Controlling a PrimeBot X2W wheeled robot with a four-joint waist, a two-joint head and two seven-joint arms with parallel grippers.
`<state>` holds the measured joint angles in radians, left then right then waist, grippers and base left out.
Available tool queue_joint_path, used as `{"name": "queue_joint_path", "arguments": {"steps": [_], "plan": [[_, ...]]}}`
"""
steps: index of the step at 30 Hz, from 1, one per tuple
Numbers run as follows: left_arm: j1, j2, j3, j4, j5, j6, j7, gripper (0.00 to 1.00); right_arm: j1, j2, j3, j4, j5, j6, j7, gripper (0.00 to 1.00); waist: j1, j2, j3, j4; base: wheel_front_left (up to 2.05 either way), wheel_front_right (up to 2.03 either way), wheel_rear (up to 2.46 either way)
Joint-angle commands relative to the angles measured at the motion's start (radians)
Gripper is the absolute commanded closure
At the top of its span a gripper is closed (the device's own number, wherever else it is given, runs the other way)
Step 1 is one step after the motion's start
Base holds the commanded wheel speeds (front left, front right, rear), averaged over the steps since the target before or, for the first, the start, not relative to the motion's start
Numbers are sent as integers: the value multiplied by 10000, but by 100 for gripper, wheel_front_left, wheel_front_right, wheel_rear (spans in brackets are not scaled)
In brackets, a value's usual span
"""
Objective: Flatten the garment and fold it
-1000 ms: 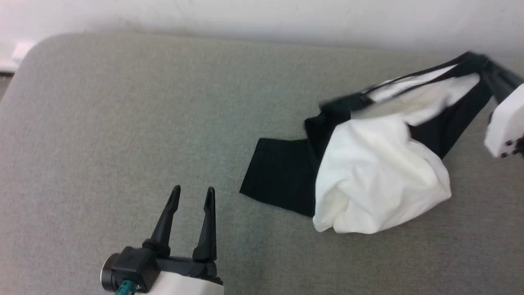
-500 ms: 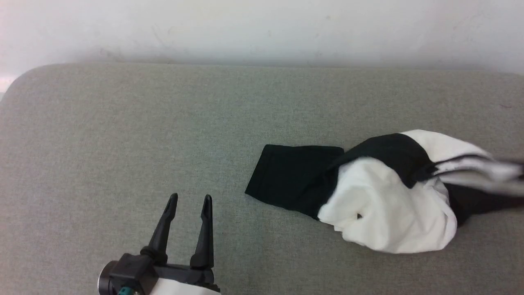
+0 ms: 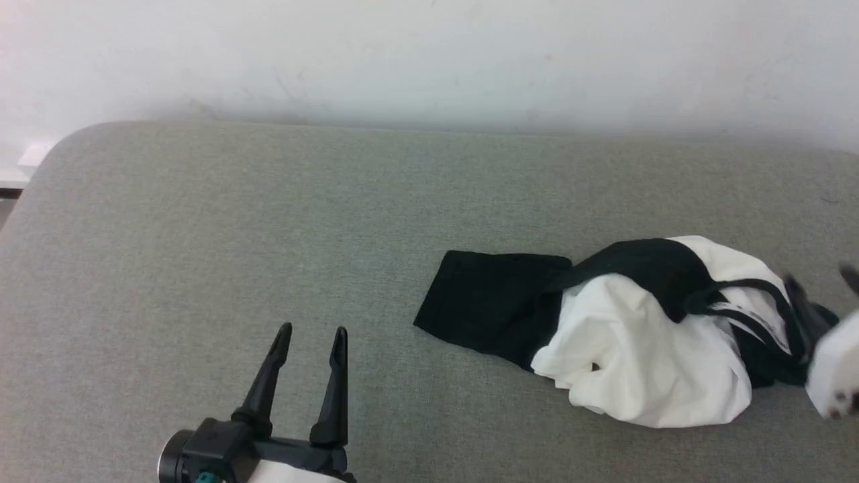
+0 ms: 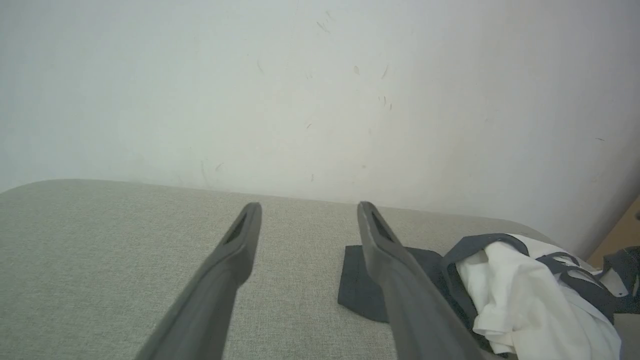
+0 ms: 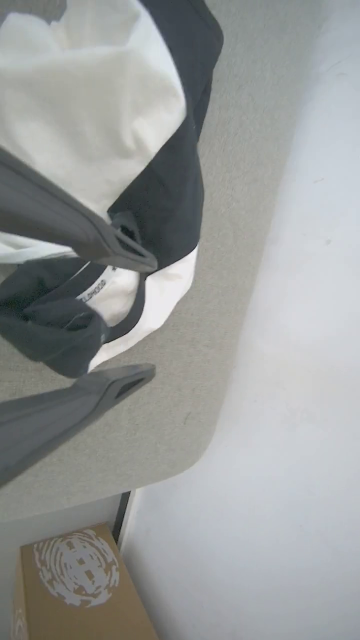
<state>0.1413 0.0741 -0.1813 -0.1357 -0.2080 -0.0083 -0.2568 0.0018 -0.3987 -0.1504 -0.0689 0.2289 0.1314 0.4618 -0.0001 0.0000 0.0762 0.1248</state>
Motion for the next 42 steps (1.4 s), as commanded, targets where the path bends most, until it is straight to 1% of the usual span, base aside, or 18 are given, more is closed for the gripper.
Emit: {"name": "queue_joint_path", "arguments": {"steps": [1,3,5,8,10,14,17,24,28,29,30,31,32,33,36,39,40,42], "plan": [[125,49,-13,-8,112,2,-37,0,-799,70,394,-604,318,-7,90,0,1,0,-100,137,0,0,0],[148,25,-80,-2,72,21,-38,0,-1533,25,984,-1075,589,-7,358,0,1,0,-53,225,0,0,0],[133,-7,-177,24,22,24,-39,0,-2301,-62,1702,-1283,757,-7,642,0,1,0,92,331,0,0,0],[-26,-59,-348,115,-43,4,-42,0,-3392,-76,2848,-1015,940,-7,1004,0,1,0,446,570,0,0,0],[-177,-97,-441,207,-119,3,-44,0,-3977,20,3623,-507,1082,-7,1282,0,1,0,704,732,0,0,0],[-512,-161,-647,291,-229,-32,-46,0,-4853,1,5290,741,1364,-7,1926,0,1,0,1228,1168,0,0,0],[-789,-195,-827,368,-298,-55,-47,0,-5327,-88,6329,1583,1543,-7,1974,0,1,0,1552,1614,0,0,0],[-1191,-231,-1228,562,-508,-52,-48,0,-5833,58,8051,3201,2044,-7,1510,0,1,0,2008,2629,0,0,0],[-1278,-235,-1442,556,-726,89,-48,0,-6104,-4,8869,4056,2106,-7,1514,0,1,0,2147,2915,0,0,0],[-1294,-236,-1487,548,-764,128,-48,0,-6171,-32,9018,4274,2083,-7,1537,2,1,0,2170,2949,0,0,0],[-1308,-236,-1522,536,-794,169,-48,0,-6239,-43,9098,4478,2072,-7,1529,18,1,0,2193,2966,0,0,0],[-1322,-236,-1550,524,-819,208,-48,0,-6319,-47,9111,4659,2028,-7,1470,52,1,0,2211,2970,0,0,0],[-1336,-237,-1569,520,-841,243,-48,0,-6417,-42,9109,4786,1956,-7,1360,78,1,0,2221,2965,0,0,0],[-1351,-237,-1575,520,-860,276,-48,0,-6518,-16,9080,4865,1909,-7,1212,100,1,0,2215,2940,0,0,0],[-1364,-237,-1552,528,-872,333,-48,0,-6708,109,8952,4932,1913,-7,901,100,1,0,2137,2832,0,0,0],[-1291,-237,-1453,583,-829,371,-49,0,-7060,494,8634,4688,2190,-7,314,100,1,0,1745,2547,0,0,0],[-1291,-237,-1453,583,-829,371,-49,0,-7060,494,8634,4688,2190,-7,314,100,1,0,1745,2547,0,0,0],[-1207,-238,-1395,606,-786,362,-49,0,-7421,849,8373,4344,2482,-7,28,100,1,0,1363,2367,0,0,0]]}}
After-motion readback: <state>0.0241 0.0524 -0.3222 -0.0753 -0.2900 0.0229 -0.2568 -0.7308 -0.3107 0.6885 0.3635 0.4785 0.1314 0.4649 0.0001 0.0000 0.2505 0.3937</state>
